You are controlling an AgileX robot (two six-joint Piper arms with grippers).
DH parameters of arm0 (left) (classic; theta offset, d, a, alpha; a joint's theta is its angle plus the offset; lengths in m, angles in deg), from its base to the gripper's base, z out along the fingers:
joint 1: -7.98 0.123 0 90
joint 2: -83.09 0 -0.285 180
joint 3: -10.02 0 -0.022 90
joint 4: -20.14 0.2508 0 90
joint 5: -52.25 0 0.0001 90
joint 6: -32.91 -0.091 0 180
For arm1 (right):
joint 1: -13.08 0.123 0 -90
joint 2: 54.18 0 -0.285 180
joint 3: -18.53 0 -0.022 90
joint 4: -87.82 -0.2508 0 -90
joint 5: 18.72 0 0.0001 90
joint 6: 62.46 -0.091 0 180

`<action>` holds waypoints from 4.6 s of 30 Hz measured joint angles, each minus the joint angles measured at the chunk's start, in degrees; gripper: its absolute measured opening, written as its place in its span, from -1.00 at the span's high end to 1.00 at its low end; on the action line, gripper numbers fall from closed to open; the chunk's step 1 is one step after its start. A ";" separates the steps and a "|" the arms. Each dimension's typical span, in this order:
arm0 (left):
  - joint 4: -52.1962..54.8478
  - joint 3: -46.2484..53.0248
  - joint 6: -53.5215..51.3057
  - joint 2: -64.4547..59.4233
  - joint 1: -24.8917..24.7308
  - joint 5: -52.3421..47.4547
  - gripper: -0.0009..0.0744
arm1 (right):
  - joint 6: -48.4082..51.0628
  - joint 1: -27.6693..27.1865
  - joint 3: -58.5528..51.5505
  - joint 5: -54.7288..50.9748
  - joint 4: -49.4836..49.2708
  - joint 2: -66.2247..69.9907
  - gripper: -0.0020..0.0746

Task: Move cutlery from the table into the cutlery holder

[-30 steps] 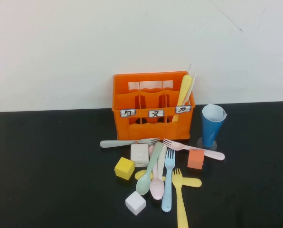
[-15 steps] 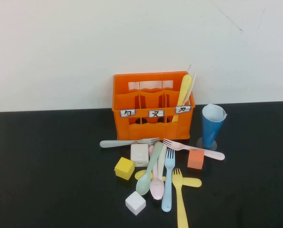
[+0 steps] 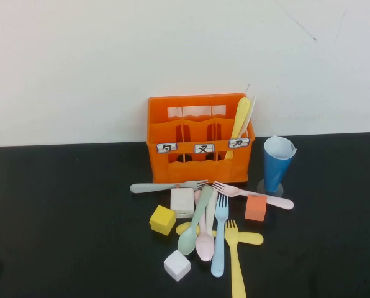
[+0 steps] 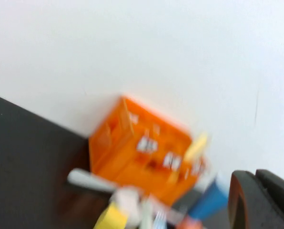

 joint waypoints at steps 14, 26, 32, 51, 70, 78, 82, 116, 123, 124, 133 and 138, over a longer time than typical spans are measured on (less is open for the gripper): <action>31.84 -31.66 -14.37 -38.59 -0.10 -35.62 0.98 | 0.00 0.00 0.00 0.00 0.00 0.00 0.95; 41.35 -48.75 -10.43 -68.39 -20.85 -35.65 0.98 | 0.00 0.00 0.00 0.00 0.00 0.00 0.95; 41.59 -58.25 -8.73 -82.36 -29.41 -35.83 0.98 | 0.00 0.00 0.00 0.00 0.00 0.00 0.95; 41.46 -77.78 0.83 -112.27 -38.98 -34.52 0.25 | 0.00 0.00 0.00 0.00 0.10 0.00 0.95; 41.46 -86.00 13.03 -127.55 -41.05 -29.65 0.23 | 0.00 0.00 0.00 0.00 0.10 0.00 0.95; 42.10 -86.56 15.54 -129.56 -41.05 -27.57 0.23 | 0.00 0.00 0.00 0.00 0.10 0.00 0.95; 42.85 -86.80 17.27 -129.72 -41.05 -27.83 0.23 | 0.00 0.00 0.00 0.00 0.10 0.00 0.95; 47.50 -79.12 17.16 -117.12 -43.52 -24.08 0.87 | 0.00 0.00 0.00 0.00 0.10 0.00 0.95; 47.19 -73.92 1.50 -112.82 -44.40 -20.63 0.81 | 0.00 0.00 0.00 0.00 0.10 0.00 0.95; 46.82 -73.83 -3.33 -112.82 -44.97 -21.11 0.75 | 0.00 0.00 0.00 0.00 0.10 0.00 0.95; 42.50 -73.56 -20.55 -115.09 -48.34 -21.09 -0.25 | 0.00 0.00 0.00 0.00 0.10 0.00 0.95; 40.59 -73.56 -22.88 -118.16 -49.39 -19.87 -0.28 | 0.00 0.00 0.00 0.00 0.10 0.00 0.95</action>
